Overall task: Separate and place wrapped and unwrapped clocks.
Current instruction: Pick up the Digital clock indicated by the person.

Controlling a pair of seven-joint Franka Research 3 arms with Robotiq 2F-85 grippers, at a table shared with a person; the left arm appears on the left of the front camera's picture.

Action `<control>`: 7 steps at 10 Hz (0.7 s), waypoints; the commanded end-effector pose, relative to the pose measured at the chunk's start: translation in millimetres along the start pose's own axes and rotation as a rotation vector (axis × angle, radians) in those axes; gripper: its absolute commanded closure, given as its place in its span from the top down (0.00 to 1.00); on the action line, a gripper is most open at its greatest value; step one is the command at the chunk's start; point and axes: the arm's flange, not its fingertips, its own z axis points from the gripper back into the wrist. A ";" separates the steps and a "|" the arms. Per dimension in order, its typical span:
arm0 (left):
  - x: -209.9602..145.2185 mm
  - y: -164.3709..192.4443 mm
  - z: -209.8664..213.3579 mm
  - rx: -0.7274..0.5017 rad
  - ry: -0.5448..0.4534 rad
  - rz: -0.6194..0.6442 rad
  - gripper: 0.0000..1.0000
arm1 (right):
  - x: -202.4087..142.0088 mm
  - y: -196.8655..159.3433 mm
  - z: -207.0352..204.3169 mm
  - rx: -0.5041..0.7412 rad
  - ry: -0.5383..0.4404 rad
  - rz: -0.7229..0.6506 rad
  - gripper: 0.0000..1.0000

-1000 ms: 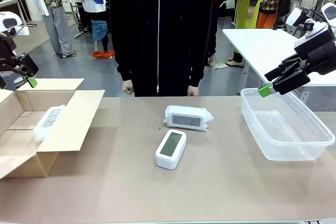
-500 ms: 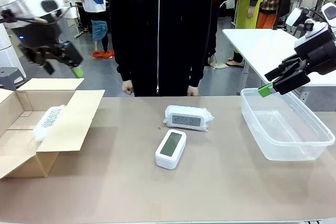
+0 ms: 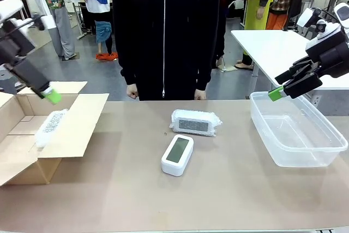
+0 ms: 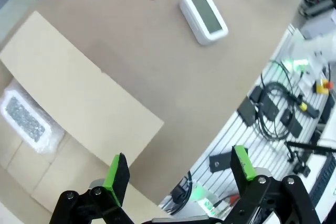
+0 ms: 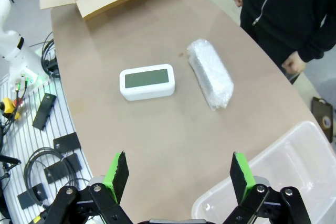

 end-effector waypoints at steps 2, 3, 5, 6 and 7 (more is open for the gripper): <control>-3.3 -2.5 -11.8 -0.064 -0.039 -0.157 1.00 | 0.2 -2.3 -3.5 0.026 -0.025 0.009 1.00; 4.3 -5.0 -19.1 -0.066 -0.069 -0.170 1.00 | 0.2 -2.3 -3.5 0.026 -0.025 0.009 1.00; 4.1 -4.7 -25.8 -0.072 -0.100 -0.157 1.00 | 0.2 -2.3 -3.5 0.026 -0.025 0.009 1.00; 7.1 -8.7 -24.4 -0.076 -0.130 -0.141 1.00 | 0.2 -2.3 -3.5 0.026 -0.025 0.009 1.00; 8.2 -9.5 -25.9 -0.058 -0.129 -0.138 1.00 | 0.2 -2.3 -3.5 0.026 -0.025 0.009 1.00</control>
